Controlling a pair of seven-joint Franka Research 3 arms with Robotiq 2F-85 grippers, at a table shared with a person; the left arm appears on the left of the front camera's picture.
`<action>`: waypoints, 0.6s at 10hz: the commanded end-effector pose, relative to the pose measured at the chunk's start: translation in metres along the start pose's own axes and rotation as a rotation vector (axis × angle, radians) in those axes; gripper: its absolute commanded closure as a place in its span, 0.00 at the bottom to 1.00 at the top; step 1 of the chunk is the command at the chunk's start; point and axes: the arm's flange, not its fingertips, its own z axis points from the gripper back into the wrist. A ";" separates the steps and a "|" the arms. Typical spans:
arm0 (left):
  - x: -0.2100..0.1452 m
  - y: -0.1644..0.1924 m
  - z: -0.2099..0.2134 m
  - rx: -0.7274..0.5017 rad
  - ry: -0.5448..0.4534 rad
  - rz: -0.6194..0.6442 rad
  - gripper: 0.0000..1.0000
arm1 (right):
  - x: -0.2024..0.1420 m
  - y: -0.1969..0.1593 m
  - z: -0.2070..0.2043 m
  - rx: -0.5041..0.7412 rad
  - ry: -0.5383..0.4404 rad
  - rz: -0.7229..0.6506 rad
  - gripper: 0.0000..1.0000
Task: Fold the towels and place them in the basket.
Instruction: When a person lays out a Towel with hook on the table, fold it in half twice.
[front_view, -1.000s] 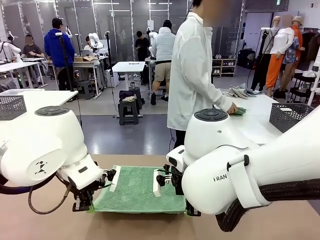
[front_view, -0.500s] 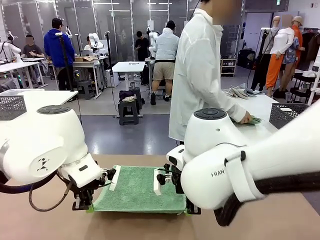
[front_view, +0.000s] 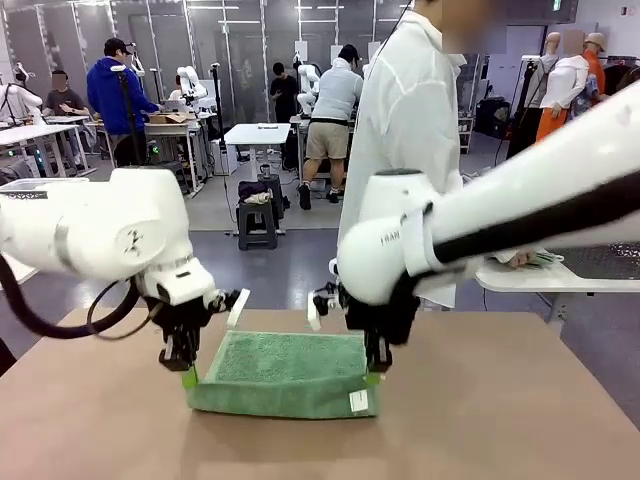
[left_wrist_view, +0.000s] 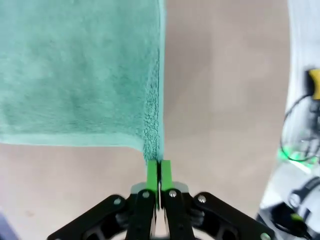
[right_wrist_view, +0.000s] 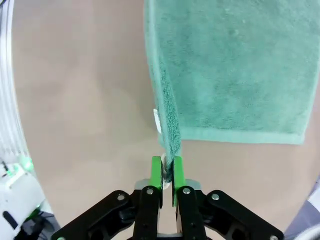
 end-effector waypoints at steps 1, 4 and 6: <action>0.014 0.054 0.016 -0.088 -0.009 -0.008 0.96 | 0.010 -0.050 0.011 0.074 -0.007 0.005 0.89; 0.023 0.121 0.022 -0.158 -0.029 0.027 0.96 | 0.014 -0.111 0.010 0.156 -0.019 -0.014 0.89; 0.021 0.156 0.021 -0.137 -0.049 0.065 0.96 | 0.013 -0.143 0.001 0.184 -0.018 -0.041 0.89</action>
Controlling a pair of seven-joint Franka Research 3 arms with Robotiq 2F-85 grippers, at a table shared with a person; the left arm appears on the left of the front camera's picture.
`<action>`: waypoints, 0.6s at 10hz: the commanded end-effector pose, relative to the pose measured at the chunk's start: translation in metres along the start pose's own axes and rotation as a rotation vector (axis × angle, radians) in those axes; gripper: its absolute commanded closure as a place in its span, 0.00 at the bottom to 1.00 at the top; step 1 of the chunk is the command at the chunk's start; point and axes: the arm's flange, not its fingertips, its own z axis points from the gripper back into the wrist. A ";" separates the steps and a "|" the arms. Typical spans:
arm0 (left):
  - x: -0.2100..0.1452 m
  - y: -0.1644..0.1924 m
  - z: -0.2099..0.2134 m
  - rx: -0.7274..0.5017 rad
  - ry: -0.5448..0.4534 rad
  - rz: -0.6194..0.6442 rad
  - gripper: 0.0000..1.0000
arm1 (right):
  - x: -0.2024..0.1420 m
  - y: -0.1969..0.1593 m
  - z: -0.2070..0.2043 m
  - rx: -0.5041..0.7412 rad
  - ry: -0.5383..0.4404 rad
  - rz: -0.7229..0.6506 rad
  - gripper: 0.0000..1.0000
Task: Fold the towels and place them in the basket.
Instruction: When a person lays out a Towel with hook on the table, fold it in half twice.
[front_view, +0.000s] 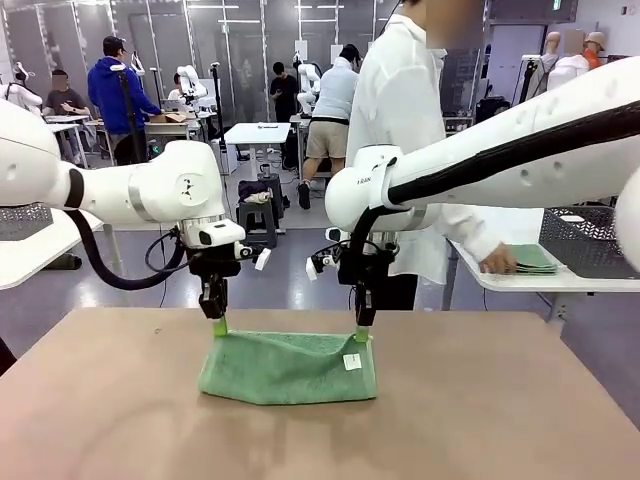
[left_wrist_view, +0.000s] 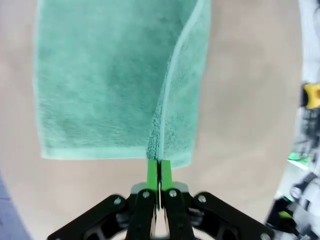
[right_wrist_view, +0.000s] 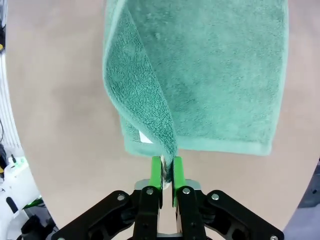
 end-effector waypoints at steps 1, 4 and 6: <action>0.006 0.027 0.010 -0.009 -0.001 0.024 0.96 | 0.006 -0.027 0.003 0.035 0.005 -0.005 0.89; 0.004 0.056 0.008 0.002 0.000 0.029 0.96 | 0.000 -0.058 -0.004 0.044 -0.001 -0.051 0.89; 0.004 0.069 0.006 0.004 -0.003 0.047 0.96 | -0.005 -0.070 -0.007 0.054 0.001 -0.082 0.89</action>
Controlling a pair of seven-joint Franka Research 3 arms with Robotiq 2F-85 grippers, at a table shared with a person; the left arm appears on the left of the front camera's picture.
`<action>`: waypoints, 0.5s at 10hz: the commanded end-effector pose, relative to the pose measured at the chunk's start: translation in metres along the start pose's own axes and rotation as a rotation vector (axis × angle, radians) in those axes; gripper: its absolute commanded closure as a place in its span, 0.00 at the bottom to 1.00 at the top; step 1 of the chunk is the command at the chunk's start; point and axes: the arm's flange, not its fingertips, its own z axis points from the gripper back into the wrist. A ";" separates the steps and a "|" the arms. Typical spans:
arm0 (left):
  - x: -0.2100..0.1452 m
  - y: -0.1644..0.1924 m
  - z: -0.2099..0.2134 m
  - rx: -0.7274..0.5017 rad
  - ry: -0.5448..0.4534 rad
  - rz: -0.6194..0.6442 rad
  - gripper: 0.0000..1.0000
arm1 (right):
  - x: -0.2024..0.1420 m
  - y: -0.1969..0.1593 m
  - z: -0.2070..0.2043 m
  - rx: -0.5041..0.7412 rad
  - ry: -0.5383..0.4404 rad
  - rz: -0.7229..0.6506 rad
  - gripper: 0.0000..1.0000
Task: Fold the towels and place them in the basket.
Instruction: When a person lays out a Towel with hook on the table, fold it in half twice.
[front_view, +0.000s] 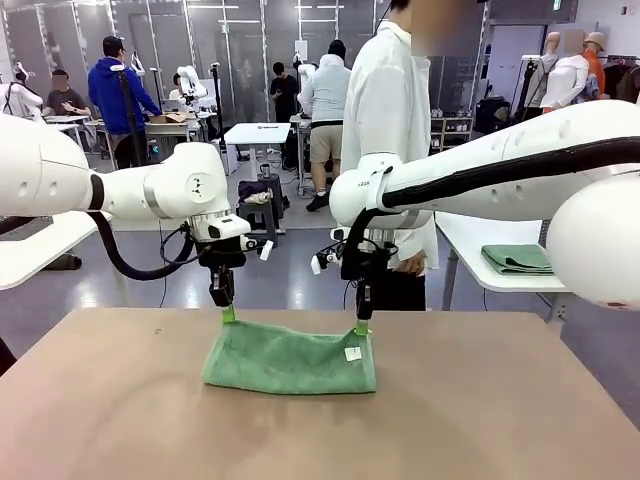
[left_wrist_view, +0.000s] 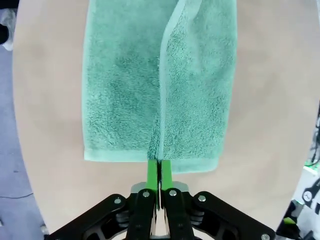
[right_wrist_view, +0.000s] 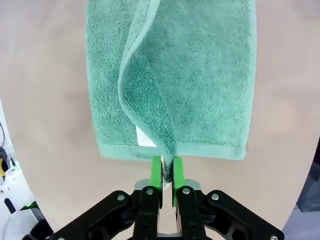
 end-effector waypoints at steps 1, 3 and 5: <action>0.006 0.020 0.003 -0.030 -0.004 0.026 0.96 | 0.001 -0.015 0.003 0.012 0.014 -0.051 0.89; 0.007 0.035 -0.004 -0.017 -0.022 0.032 0.96 | -0.007 -0.026 0.002 0.003 0.004 -0.082 0.89; 0.006 0.040 -0.007 -0.013 -0.023 0.062 0.96 | -0.013 -0.030 0.001 0.011 -0.003 -0.112 0.89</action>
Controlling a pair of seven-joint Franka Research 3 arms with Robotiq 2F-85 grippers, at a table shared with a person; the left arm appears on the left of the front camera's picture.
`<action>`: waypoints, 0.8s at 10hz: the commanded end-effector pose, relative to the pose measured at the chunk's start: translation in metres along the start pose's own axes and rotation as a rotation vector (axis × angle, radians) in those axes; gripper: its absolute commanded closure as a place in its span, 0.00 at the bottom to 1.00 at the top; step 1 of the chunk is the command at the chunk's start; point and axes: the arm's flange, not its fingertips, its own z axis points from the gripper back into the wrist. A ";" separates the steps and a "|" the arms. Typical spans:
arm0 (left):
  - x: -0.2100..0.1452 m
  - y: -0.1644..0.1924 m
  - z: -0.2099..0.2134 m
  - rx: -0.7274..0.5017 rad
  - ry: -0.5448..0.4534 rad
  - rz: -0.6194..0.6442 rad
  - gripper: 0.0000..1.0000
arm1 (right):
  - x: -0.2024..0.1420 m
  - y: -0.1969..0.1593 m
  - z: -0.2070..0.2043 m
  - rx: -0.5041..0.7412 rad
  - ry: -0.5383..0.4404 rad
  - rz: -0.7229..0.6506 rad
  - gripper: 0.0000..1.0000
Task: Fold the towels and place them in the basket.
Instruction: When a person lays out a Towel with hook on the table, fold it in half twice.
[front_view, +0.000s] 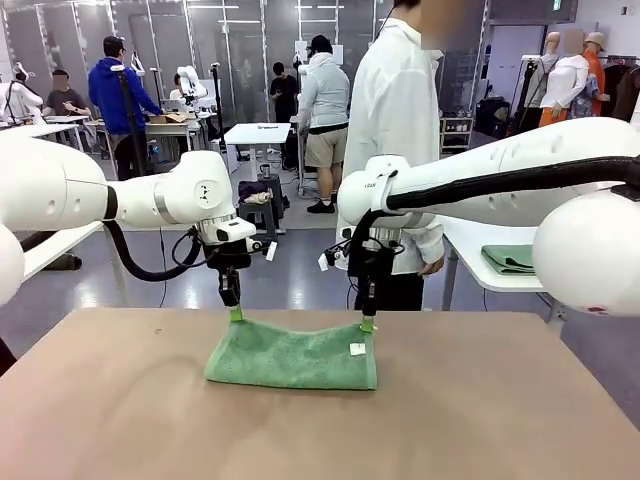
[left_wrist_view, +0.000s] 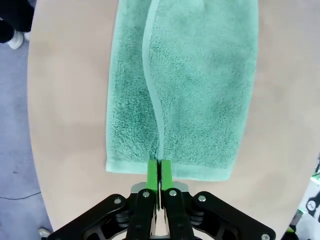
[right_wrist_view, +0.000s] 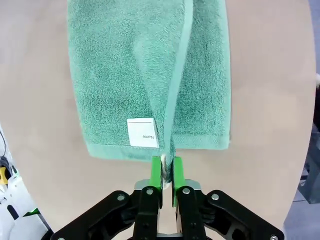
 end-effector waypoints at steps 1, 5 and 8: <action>0.003 0.014 0.005 -0.015 -0.008 0.042 0.96 | -0.001 -0.012 0.002 0.004 0.003 -0.029 0.89; -0.003 0.018 0.000 -0.005 -0.020 0.089 0.96 | 0.001 -0.024 -0.004 0.000 0.002 -0.030 0.89; -0.008 0.021 -0.003 0.000 -0.024 0.091 0.77 | 0.001 -0.026 -0.007 -0.010 -0.003 -0.019 0.69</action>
